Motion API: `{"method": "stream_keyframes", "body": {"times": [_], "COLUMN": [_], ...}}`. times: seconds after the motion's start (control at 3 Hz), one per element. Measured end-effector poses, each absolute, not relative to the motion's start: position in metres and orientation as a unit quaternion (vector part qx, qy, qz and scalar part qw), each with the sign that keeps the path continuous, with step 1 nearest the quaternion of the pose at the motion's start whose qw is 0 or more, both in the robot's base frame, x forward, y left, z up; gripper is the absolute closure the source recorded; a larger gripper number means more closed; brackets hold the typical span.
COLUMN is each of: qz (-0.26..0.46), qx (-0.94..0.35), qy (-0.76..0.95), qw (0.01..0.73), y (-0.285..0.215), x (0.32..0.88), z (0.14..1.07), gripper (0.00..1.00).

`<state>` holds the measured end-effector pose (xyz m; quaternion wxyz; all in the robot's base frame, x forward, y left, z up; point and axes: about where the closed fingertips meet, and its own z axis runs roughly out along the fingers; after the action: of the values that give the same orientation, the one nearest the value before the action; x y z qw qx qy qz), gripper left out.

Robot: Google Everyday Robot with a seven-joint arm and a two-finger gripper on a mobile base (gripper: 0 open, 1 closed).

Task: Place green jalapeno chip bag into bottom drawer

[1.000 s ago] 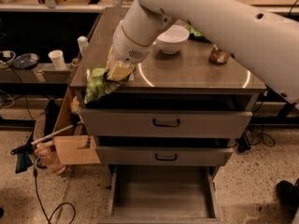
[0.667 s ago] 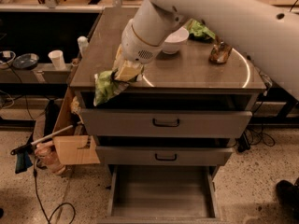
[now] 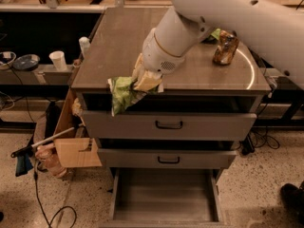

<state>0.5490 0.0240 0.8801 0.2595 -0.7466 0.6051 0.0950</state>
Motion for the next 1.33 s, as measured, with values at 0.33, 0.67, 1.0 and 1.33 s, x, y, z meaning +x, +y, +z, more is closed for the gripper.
{"method": "stream_keyframes", "body": {"times": [0.33, 0.67, 1.0, 1.33], "qz": [0.104, 0.112, 0.119, 0.128], "qx": [-0.743, -0.731, -0.718, -0.704], "qy": [0.609, 0.624, 0.640, 0.657], "qw": [0.257, 0.252, 0.247, 0.238], "y": [0.007, -0.009, -0.021, -0.028], "x": [0.528, 0.503, 0.484, 0.466], "z": [0.868, 0.860, 0.851, 0.838], "gripper": [1.00, 1.00, 1.00, 1.00]}}
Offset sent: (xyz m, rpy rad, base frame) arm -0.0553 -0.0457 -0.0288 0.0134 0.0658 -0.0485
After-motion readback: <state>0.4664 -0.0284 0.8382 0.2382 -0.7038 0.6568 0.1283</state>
